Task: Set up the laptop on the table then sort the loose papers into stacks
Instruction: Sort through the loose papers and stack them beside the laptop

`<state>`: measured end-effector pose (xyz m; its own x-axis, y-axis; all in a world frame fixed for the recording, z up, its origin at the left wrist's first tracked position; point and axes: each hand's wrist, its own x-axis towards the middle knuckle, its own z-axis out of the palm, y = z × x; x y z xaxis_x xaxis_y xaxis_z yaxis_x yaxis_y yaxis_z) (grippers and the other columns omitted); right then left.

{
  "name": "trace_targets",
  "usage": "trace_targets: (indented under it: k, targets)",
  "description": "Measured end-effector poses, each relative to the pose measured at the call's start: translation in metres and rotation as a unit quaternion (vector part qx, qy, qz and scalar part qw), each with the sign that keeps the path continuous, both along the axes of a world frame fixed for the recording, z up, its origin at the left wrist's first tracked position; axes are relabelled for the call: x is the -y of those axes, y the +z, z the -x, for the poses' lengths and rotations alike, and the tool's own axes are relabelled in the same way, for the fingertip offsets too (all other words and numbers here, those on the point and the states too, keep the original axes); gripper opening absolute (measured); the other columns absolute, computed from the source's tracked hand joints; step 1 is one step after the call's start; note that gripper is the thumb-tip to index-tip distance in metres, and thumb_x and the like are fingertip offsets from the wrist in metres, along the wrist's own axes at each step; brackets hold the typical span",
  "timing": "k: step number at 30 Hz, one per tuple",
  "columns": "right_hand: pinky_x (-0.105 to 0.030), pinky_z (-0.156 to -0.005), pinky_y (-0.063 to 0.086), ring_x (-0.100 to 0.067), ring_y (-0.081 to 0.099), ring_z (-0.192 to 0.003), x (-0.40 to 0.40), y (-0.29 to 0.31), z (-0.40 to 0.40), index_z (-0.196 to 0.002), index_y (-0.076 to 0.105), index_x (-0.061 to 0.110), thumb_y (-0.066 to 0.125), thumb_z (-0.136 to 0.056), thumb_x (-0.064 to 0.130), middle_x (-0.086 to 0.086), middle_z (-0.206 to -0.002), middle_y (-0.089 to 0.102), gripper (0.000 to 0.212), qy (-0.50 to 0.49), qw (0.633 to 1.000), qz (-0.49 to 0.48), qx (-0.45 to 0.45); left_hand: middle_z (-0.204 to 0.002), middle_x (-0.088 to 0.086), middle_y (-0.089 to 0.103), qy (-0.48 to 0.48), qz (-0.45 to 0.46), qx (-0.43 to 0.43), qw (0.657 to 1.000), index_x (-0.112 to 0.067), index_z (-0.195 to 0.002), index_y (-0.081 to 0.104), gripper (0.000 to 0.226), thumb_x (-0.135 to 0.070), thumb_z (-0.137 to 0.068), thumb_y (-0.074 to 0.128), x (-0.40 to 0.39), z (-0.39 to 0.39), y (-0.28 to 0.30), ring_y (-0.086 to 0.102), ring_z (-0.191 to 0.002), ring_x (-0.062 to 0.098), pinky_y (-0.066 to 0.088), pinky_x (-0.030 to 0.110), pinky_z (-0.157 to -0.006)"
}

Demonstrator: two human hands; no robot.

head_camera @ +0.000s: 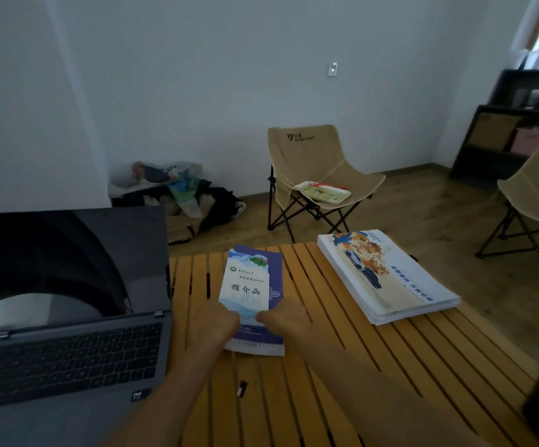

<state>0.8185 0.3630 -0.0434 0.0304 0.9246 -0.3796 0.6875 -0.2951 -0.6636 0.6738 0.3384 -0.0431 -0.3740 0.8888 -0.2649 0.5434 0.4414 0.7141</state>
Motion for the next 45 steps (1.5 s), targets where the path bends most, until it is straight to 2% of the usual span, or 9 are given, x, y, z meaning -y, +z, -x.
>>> trace_targets:
  k: [9, 15, 18, 21, 23, 28, 32, 40, 45]
  targets:
    - [-0.023, -0.074, 0.055, -0.015, 0.064, -0.103, 0.013, -0.006, -0.010, -0.129, 0.053, 0.013, 0.069, -0.090, 0.033, -0.005, -0.127, 0.063, 0.047, 0.055, 0.998, -0.042, -0.013, -0.082, 0.008, 0.058, 0.010, 0.030, 0.128, 0.991, -0.008, -0.105, 0.055, 0.011, -0.007, -0.094, 0.052, -0.001, -0.001, 0.019, 0.056, -0.067, 0.016, 0.040, 0.022, -0.050]
    - [-0.024, -0.070, 0.058, -0.017, 0.069, -0.096, 0.024, 0.004, -0.026, -0.098, 0.056, 0.014, 0.062, -0.097, 0.024, -0.009, -0.123, 0.066, 0.011, 0.021, 0.990, -0.035, -0.136, -0.100, 0.014, 0.064, 0.022, -0.004, 0.224, 0.974, -0.013, -0.113, 0.049, 0.024, -0.006, -0.093, 0.059, 0.007, 0.023, 0.017, 0.065, -0.086, 0.028, 0.057, 0.041, -0.071]
    - [-0.017, -0.054, 0.054, -0.010, 0.068, -0.082, 0.026, 0.014, -0.028, -0.109, 0.057, 0.012, 0.056, -0.099, 0.041, -0.008, -0.115, 0.069, 0.031, -0.005, 0.978, -0.031, -0.207, -0.104, 0.015, 0.066, 0.056, -0.037, 0.289, 0.955, -0.010, -0.120, 0.050, 0.031, -0.009, -0.092, 0.063, 0.014, 0.041, 0.022, 0.067, -0.086, 0.029, 0.054, 0.038, -0.063]
    - [-0.040, -0.084, 0.061, -0.028, 0.073, -0.097, 0.024, 0.025, -0.028, -0.119, 0.061, 0.016, 0.057, -0.094, 0.055, -0.014, -0.112, 0.072, 0.047, -0.019, 0.931, 0.029, -0.364, -0.109, 0.018, 0.068, 0.057, -0.043, 0.361, 0.930, -0.008, -0.124, 0.052, 0.036, -0.010, -0.091, 0.066, 0.022, 0.046, 0.029, 0.068, -0.091, 0.032, 0.055, 0.039, -0.065]
    - [-0.040, -0.080, 0.059, -0.027, 0.073, -0.100, 0.023, 0.034, -0.030, -0.126, 0.059, 0.014, 0.059, -0.096, 0.047, -0.012, -0.112, 0.073, 0.045, 0.001, 0.897, 0.060, -0.438, -0.110, 0.018, 0.067, 0.049, -0.047, 0.389, 0.919, -0.009, -0.125, 0.051, 0.038, -0.011, -0.090, 0.066, 0.027, 0.035, 0.034, 0.068, -0.094, 0.033, 0.057, 0.042, -0.068]
    - [-0.037, -0.074, 0.060, -0.025, 0.072, -0.093, 0.019, 0.048, -0.060, -0.119, 0.061, 0.012, 0.065, -0.092, 0.005, -0.007, -0.106, 0.073, 0.029, -0.019, 0.938, -0.002, -0.345, -0.107, 0.009, 0.067, -0.007, -0.063, 0.342, 0.938, -0.018, -0.122, 0.047, 0.034, -0.018, -0.092, 0.063, 0.033, -0.029, 0.038, 0.070, -0.089, 0.023, 0.059, 0.036, -0.066]
    - [-0.052, -0.092, 0.056, -0.032, 0.071, -0.102, 0.004, 0.059, -0.131, -0.118, 0.062, 0.017, 0.067, -0.090, 0.003, -0.011, -0.114, 0.072, 0.032, -0.034, 0.950, -0.011, -0.311, -0.107, 0.007, 0.067, -0.036, -0.097, 0.340, 0.935, -0.014, -0.120, 0.048, 0.038, -0.019, -0.089, 0.069, 0.015, -0.091, 0.041, 0.071, -0.090, 0.020, 0.060, 0.041, -0.079]
    - [-0.049, -0.094, 0.056, -0.031, 0.070, -0.100, -0.048, 0.073, -0.256, -0.120, 0.061, 0.008, 0.068, -0.088, 0.006, -0.014, -0.110, 0.072, 0.033, -0.125, 0.977, 0.007, -0.173, -0.121, 0.009, 0.061, -0.099, -0.134, 0.311, 0.936, -0.008, -0.119, 0.048, 0.032, -0.005, -0.091, 0.062, -0.064, -0.206, 0.030, 0.063, -0.104, 0.022, 0.059, 0.035, -0.074]
    - [-0.032, -0.075, 0.053, -0.020, 0.064, -0.091, -0.068, 0.071, -0.282, -0.120, 0.059, 0.004, 0.071, -0.090, 0.012, -0.011, -0.112, 0.067, 0.034, -0.110, 0.992, -0.019, -0.063, -0.128, 0.015, 0.060, -0.086, -0.124, 0.345, 0.926, -0.003, -0.124, 0.050, 0.031, -0.003, -0.094, 0.059, -0.090, -0.244, 0.013, 0.062, -0.107, 0.025, 0.058, 0.033, -0.073]
